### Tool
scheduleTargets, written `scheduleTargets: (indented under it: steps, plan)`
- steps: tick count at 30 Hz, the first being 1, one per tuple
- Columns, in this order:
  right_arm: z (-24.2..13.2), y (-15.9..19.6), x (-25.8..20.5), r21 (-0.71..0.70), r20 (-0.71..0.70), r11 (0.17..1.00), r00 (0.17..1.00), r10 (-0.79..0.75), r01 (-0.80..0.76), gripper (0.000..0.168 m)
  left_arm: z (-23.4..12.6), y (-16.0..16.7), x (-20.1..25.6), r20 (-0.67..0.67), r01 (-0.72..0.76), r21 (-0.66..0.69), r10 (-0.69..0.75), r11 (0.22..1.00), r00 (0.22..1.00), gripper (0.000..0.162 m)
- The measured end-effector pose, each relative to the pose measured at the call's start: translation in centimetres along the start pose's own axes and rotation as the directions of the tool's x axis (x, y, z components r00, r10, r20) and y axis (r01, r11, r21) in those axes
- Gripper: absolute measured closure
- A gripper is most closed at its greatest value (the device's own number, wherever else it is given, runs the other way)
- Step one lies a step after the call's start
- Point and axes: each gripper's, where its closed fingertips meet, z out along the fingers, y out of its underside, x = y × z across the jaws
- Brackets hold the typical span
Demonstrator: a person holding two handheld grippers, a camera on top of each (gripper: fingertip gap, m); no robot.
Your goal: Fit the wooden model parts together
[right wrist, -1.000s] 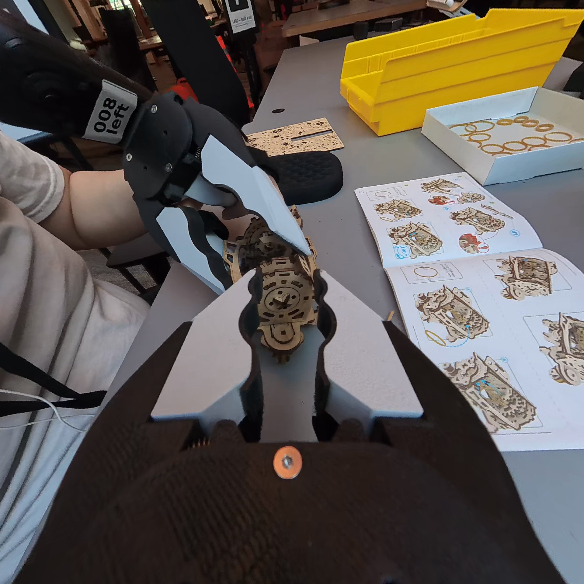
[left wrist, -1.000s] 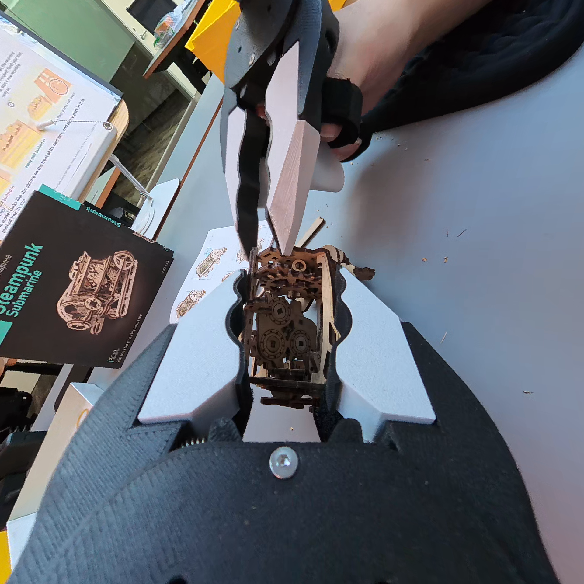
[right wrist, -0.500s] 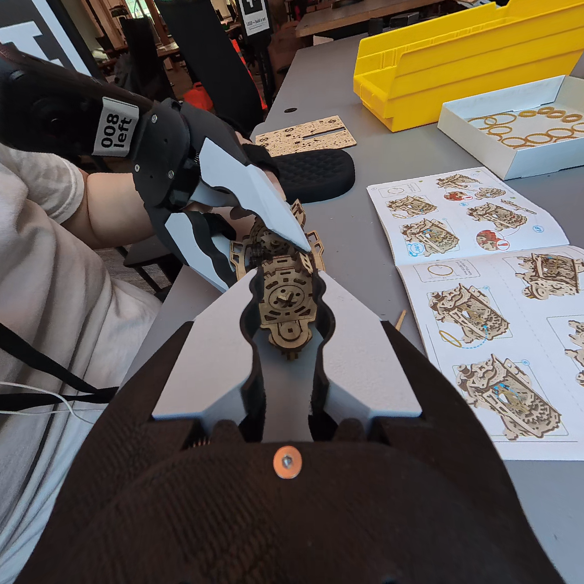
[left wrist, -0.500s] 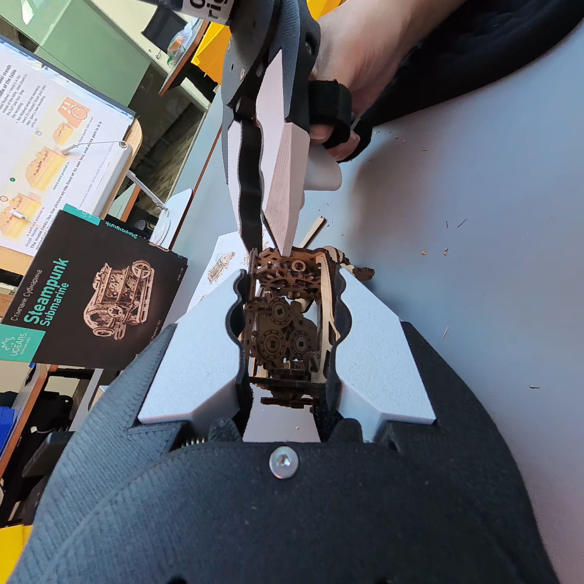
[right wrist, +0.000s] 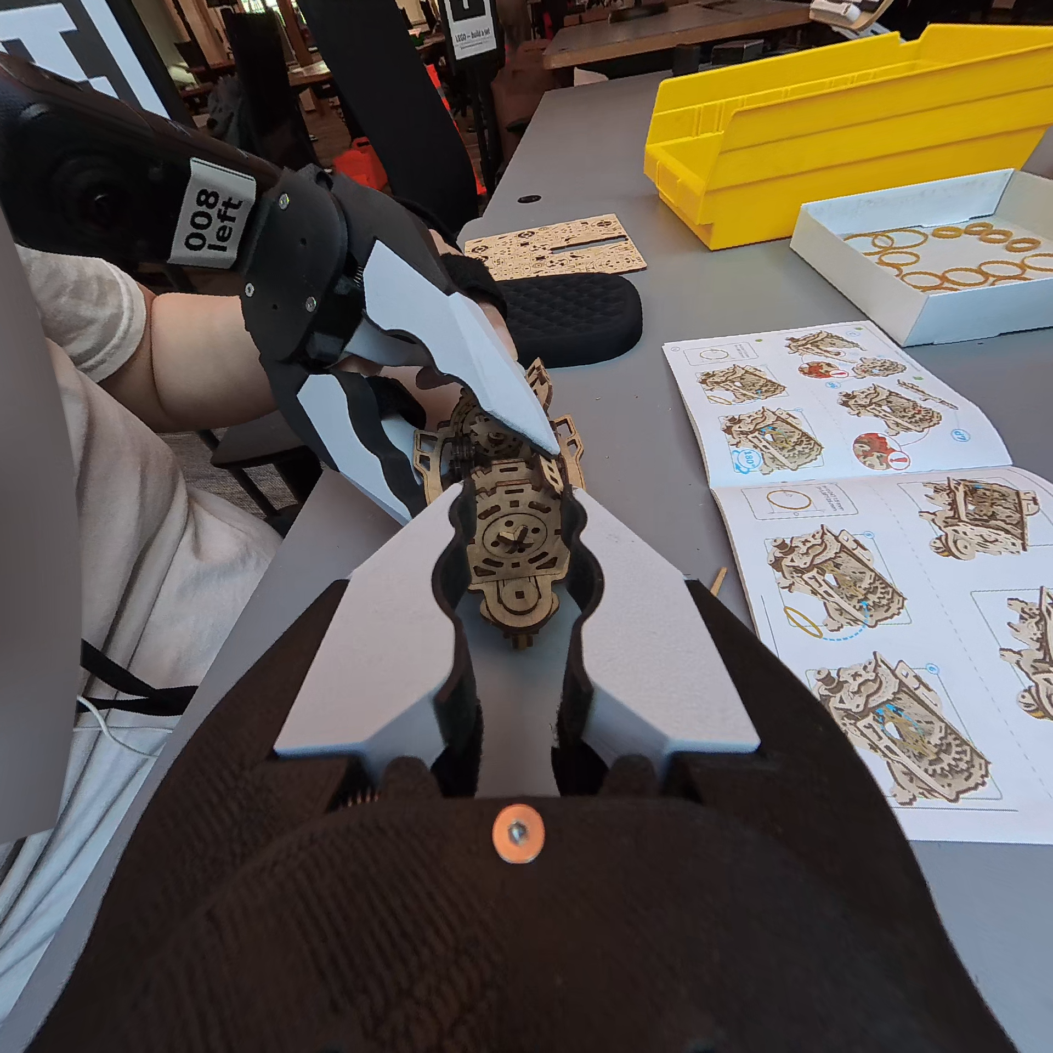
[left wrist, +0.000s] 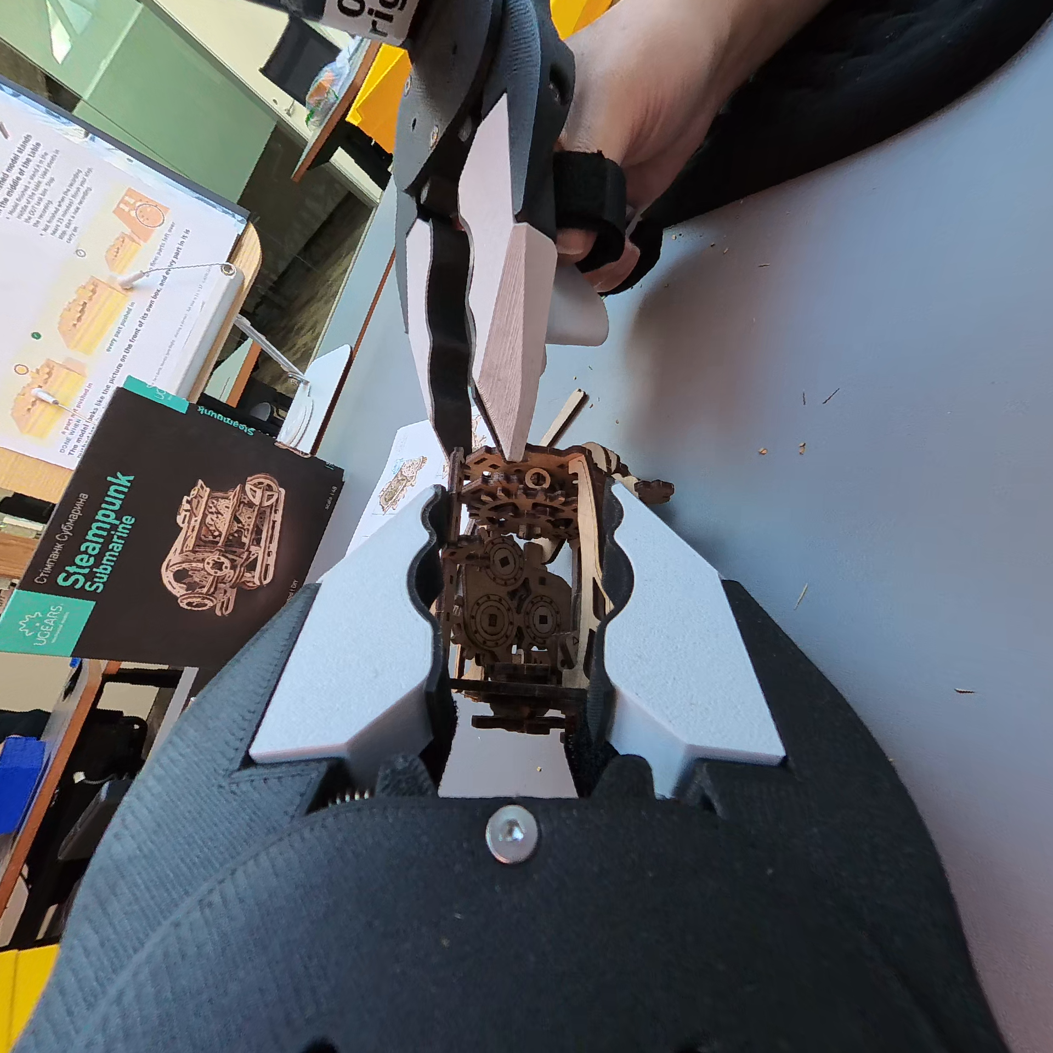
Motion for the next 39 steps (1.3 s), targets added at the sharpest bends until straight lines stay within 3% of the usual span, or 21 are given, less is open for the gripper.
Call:
scheduleTargets:
  steps: [28, 31, 39]
  plan:
    - [-0.01, -0.02, 0.37, 0.035, 0.022, 0.997, 0.998, 0.064, -0.064, 0.139, 0.70, 0.12, -0.16, -0.040, 0.032, -0.050, -0.034, 0.998, 0.999, 0.109]
    - [-0.15, -0.15, 0.55, 0.041, -0.006, 0.999, 1.000, 0.004, -0.004, 0.136, 0.79, 0.11, -0.17, -0.047, 0.042, -0.054, -0.044, 0.998, 0.998, 0.109]
    - [-0.40, -0.57, 0.08, 0.004, -0.080, 0.939, 0.936, -0.343, 0.344, 0.141, 0.92, 0.10, -0.22, -0.059, 0.055, -0.055, -0.058, 0.997, 0.997, 0.109]
